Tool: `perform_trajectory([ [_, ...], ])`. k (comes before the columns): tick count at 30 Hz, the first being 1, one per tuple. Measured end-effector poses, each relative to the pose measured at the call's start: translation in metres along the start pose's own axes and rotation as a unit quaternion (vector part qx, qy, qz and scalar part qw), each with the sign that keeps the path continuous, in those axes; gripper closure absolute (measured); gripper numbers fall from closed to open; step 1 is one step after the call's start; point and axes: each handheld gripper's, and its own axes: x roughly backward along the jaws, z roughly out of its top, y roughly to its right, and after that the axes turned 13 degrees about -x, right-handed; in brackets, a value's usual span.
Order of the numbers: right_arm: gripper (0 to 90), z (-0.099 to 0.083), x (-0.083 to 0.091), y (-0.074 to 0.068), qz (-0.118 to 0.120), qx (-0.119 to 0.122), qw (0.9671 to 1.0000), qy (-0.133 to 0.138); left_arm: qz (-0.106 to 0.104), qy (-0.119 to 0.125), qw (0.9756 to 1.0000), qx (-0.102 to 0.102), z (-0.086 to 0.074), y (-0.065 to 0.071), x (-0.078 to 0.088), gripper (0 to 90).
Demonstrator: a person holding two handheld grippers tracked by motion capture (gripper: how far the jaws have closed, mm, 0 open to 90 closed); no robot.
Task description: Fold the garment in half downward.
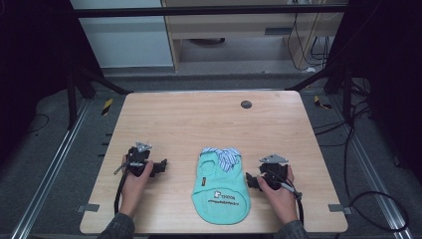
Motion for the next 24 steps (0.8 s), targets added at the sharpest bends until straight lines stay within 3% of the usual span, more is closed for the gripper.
perform_trajectory([
  [7, 0.4, 0.002, -0.001, 0.002, 0.001, 0.001, 1.0000, -0.001, -0.005, 0.002, 1.0000, -0.005, -0.001, 0.002, 0.002, 0.0],
  [12, 1.0, 0.002, -0.001, 0.003, 0.005, 0.001, 1.0000, -0.002, -0.016, 0.003, 0.9996, -0.022, 0.001, 0.007, 0.004, 3.4],
  [15, 9.3, 0.002, 0.001, 0.004, 0.006, 0.006, 0.9999, 0.007, -0.021, 0.010, 0.9992, -0.032, 0.004, 0.011, 0.007, 4.2],
  [18, 23.2, 0.003, 0.005, 0.002, 0.017, 0.018, 0.9996, 0.009, -0.033, 0.023, 0.9981, -0.046, 0.011, 0.019, 0.012, 4.4],
  [21, 33.6, 0.012, 0.008, -0.003, 0.045, 0.027, 0.9985, 0.014, -0.054, 0.032, 0.9949, -0.079, 0.021, 0.030, 0.014, 4.4],
  [24, 43.2, 0.025, 0.007, -0.007, 0.044, 0.052, 0.9976, 0.014, -0.067, 0.043, 0.9926, -0.092, 0.036, 0.038, 0.014, 6.3],
])
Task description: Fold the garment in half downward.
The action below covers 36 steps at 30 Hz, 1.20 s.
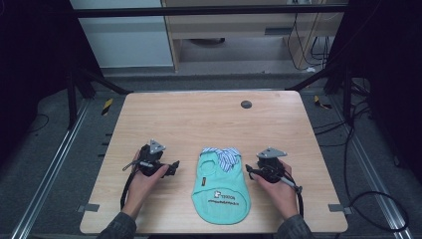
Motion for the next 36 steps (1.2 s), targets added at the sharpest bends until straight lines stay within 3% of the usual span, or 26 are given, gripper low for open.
perform_trajectory([
  [5, 54.7, 0.029, -0.011, -0.007, 0.022, 0.031, 0.9991, -0.021, -0.031, 0.000, 0.9993, -0.020, 0.032, 0.002, -0.013, 12.7],
  [9, 65.7, 0.052, -0.022, -0.009, 0.048, 0.036, 0.9977, -0.031, -0.067, 0.002, 0.9977, -0.012, 0.057, -0.003, -0.028, 20.1],
  [14, 72.5, 0.064, -0.037, -0.007, 0.053, 0.041, 0.9967, -0.046, -0.081, -0.004, 0.9965, -0.019, 0.080, 0.001, -0.043, 28.3],
  [18, 74.8, 0.070, -0.047, -0.006, 0.055, 0.041, 0.9957, -0.063, -0.088, -0.022, 0.9951, -0.039, 0.093, 0.009, -0.054, 32.0],
  [21, 75.1, 0.074, -0.052, -0.006, 0.054, 0.039, 0.9952, -0.072, -0.092, -0.027, 0.9948, -0.033, 0.098, 0.013, -0.062, 35.5],
  [24, 74.1, 0.078, -0.057, -0.008, 0.059, 0.030, 0.9949, -0.076, -0.096, -0.042, 0.9937, -0.040, 0.099, 0.016, -0.068, 40.2],
  [28, 71.6, 0.079, -0.065, -0.012, 0.057, 0.035, 0.9939, -0.087, -0.102, -0.054, 0.9924, -0.043, 0.096, 0.019, -0.073, 45.2],
  [31, 70.1, 0.076, -0.070, -0.013, 0.055, 0.037, 0.9930, -0.098, -0.104, -0.065, 0.9910, -0.053, 0.093, 0.021, -0.076, 45.9],
  [36, 66.5, 0.073, -0.073, -0.017, 0.062, 0.032, 0.9913, -0.111, -0.114, -0.076, 0.9893, -0.051, 0.088, 0.022, -0.081, 44.7],
])
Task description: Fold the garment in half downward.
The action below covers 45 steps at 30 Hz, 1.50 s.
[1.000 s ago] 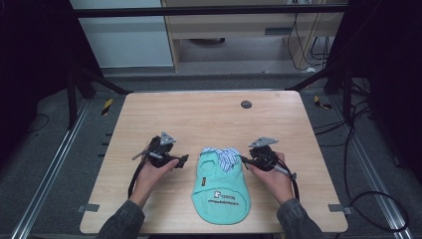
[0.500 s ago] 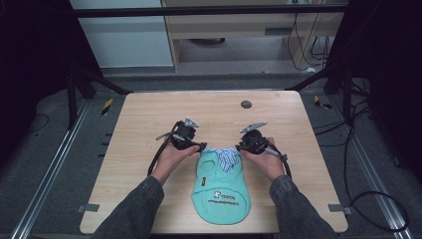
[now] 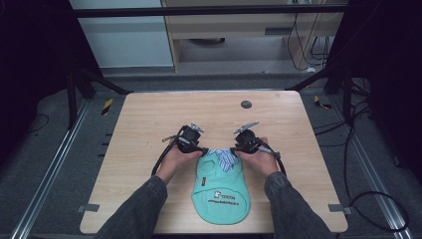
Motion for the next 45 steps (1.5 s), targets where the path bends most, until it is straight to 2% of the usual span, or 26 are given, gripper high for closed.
perform_trajectory([
  [9, 59.3, -0.002, -0.004, -0.001, 0.003, 0.002, 0.9999, -0.016, -0.010, -0.008, 0.9999, 0.009, -0.005, -0.002, -0.004, 39.3],
  [15, 58.4, -0.003, -0.004, -0.002, 0.005, 0.000, 0.9998, -0.018, -0.008, -0.010, 0.9999, -0.004, -0.004, 0.001, -0.004, 40.1],
  [16, 59.5, -0.003, -0.004, -0.002, 0.003, 0.005, 0.9998, -0.020, -0.010, -0.010, 0.9999, -0.009, -0.004, 0.003, -0.003, 41.9],
  [21, 77.2, -0.003, -0.002, -0.006, 0.018, 0.019, 0.9990, -0.036, -0.037, -0.005, 0.9991, -0.020, -0.002, 0.008, -0.002, 68.6],
  [23, 81.6, -0.003, -0.002, -0.007, 0.023, 0.017, 0.9988, -0.041, -0.044, -0.001, 0.9988, -0.021, -0.002, 0.010, -0.002, 76.7],
  [27, 83.6, -0.003, -0.001, -0.007, 0.026, 0.024, 0.9986, -0.039, -0.049, 0.003, 0.9986, -0.020, -0.003, 0.010, -0.002, 84.4],
  [34, 83.6, 0.000, 0.011, -0.006, 0.032, 0.029, 0.9989, -0.021, -0.045, 0.016, 0.9984, -0.028, 0.000, 0.010, 0.006, 86.7],
  [38, 83.7, 0.001, 0.021, -0.008, 0.030, 0.036, 0.9988, -0.014, -0.041, 0.031, 0.9981, -0.034, 0.006, 0.012, 0.016, 86.8],
  [41, 83.7, 0.000, 0.031, -0.010, 0.028, 0.048, 0.9984, -0.009, -0.042, 0.033, 0.9976, -0.044, 0.011, 0.014, 0.022, 86.9],
  [45, 83.7, 0.001, 0.039, -0.009, 0.031, 0.051, 0.9982, -0.005, -0.039, 0.033, 0.9971, -0.056, 0.017, 0.016, 0.028, 86.9],
])
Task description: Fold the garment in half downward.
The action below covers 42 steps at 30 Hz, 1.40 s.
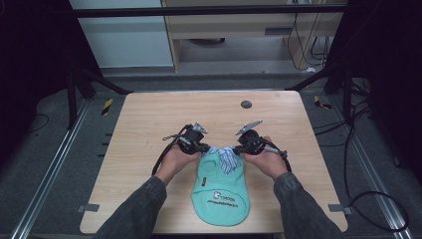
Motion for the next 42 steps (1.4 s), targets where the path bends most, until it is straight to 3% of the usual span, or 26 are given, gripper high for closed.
perform_trajectory([
  [14, 83.6, 0.009, 0.012, -0.005, -0.004, 0.020, 0.9998, -0.006, 0.003, -0.004, 0.9998, -0.017, 0.009, -0.001, 0.012, 87.0],
  [42, 83.5, 0.037, 0.036, -0.015, -0.011, 0.053, 0.9986, 0.001, 0.022, 0.004, 0.9993, -0.029, 0.029, -0.012, 0.037, 87.0],
])
